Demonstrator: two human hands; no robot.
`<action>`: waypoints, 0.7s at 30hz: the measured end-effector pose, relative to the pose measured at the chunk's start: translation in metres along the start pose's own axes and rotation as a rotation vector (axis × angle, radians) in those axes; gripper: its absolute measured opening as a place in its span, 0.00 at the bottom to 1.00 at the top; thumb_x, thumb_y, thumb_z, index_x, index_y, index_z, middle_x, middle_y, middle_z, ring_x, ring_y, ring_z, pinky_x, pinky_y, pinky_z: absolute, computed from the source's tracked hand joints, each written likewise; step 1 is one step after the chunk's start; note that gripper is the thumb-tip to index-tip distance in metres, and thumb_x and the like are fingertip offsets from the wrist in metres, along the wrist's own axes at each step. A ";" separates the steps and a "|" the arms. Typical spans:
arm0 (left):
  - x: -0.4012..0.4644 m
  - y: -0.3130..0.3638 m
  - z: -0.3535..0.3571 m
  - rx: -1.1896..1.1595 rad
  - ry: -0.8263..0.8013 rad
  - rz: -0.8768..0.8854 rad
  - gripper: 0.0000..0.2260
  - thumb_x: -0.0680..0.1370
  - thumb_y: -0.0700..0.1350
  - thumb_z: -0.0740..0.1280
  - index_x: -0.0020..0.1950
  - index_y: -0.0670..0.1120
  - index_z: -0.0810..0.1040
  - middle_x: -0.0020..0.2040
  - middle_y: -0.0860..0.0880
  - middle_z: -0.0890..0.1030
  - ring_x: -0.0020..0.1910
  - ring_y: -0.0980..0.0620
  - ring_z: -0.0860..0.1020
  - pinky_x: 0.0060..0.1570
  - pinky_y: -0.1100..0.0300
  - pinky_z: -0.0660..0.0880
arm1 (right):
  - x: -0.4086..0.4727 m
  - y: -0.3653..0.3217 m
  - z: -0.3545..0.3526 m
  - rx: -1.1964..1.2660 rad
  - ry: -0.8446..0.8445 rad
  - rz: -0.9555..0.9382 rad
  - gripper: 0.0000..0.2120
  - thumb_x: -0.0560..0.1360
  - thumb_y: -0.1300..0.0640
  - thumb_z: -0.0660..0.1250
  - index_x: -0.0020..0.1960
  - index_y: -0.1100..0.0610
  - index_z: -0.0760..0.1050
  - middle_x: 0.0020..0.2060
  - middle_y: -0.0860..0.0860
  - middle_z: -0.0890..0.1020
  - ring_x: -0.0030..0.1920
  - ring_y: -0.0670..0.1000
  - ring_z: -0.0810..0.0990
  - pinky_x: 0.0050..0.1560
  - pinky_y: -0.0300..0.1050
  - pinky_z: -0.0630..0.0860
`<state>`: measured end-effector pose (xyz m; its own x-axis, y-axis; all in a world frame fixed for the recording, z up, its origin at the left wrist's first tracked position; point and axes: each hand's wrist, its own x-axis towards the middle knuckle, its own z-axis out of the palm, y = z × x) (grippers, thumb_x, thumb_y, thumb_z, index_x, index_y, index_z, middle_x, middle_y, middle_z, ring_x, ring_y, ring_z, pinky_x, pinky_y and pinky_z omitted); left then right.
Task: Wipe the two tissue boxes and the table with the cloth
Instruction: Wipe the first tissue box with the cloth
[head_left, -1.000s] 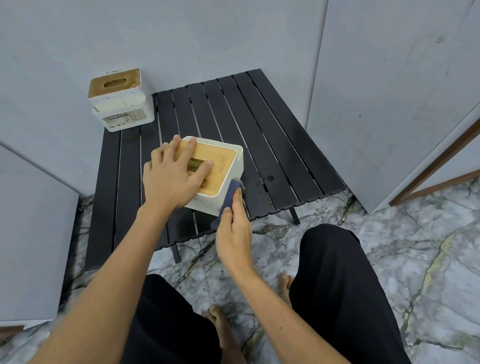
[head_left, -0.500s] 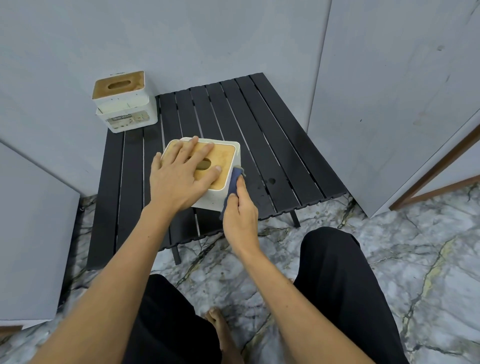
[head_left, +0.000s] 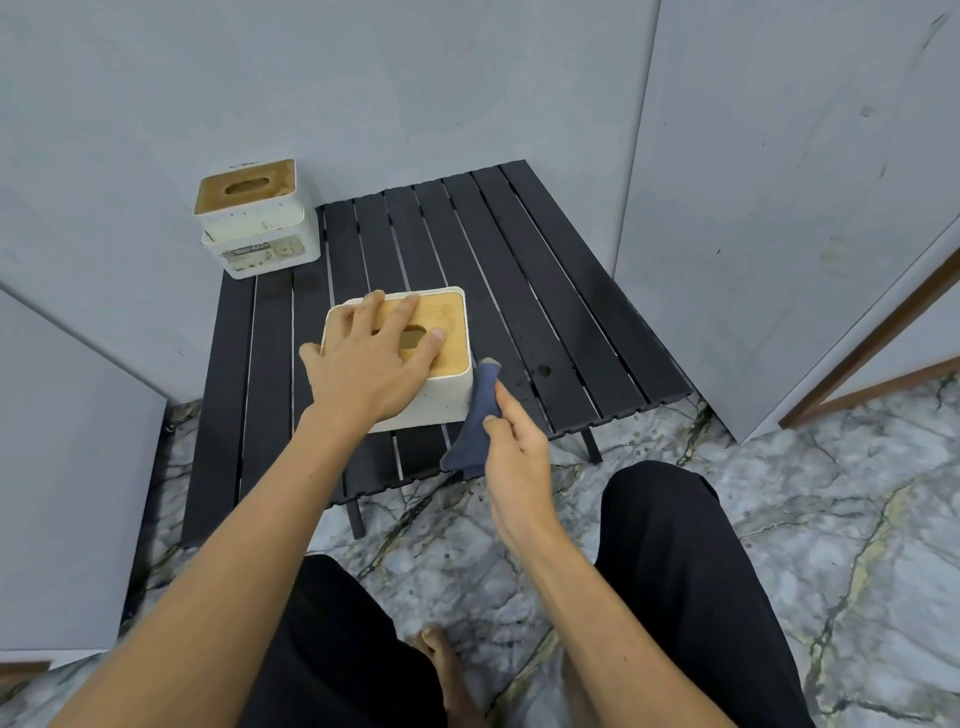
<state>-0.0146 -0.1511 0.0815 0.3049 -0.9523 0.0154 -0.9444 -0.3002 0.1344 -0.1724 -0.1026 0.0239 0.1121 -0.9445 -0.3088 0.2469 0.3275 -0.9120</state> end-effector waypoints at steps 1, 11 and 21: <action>-0.001 0.002 -0.003 -0.003 -0.023 -0.028 0.27 0.79 0.70 0.48 0.78 0.66 0.58 0.80 0.55 0.57 0.78 0.45 0.54 0.68 0.35 0.58 | 0.002 0.000 -0.004 0.021 0.013 0.005 0.21 0.82 0.63 0.56 0.72 0.49 0.70 0.66 0.43 0.77 0.67 0.44 0.74 0.71 0.50 0.70; 0.007 0.003 -0.007 -0.055 0.077 0.320 0.25 0.77 0.70 0.52 0.72 0.67 0.69 0.76 0.57 0.64 0.78 0.46 0.57 0.71 0.37 0.54 | 0.005 -0.008 -0.017 0.029 0.047 -0.008 0.21 0.83 0.63 0.56 0.73 0.49 0.69 0.67 0.41 0.75 0.68 0.44 0.73 0.71 0.48 0.69; 0.014 -0.005 0.002 -0.044 -0.110 0.412 0.25 0.76 0.72 0.41 0.74 0.77 0.53 0.81 0.64 0.53 0.81 0.53 0.49 0.72 0.34 0.49 | 0.007 -0.003 0.013 -0.073 0.046 -0.115 0.23 0.83 0.60 0.54 0.76 0.46 0.63 0.70 0.41 0.71 0.67 0.41 0.72 0.68 0.43 0.71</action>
<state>-0.0061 -0.1635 0.0792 -0.1142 -0.9930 -0.0288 -0.9775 0.1072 0.1815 -0.1600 -0.1096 0.0283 0.0428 -0.9764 -0.2115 0.1845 0.2158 -0.9589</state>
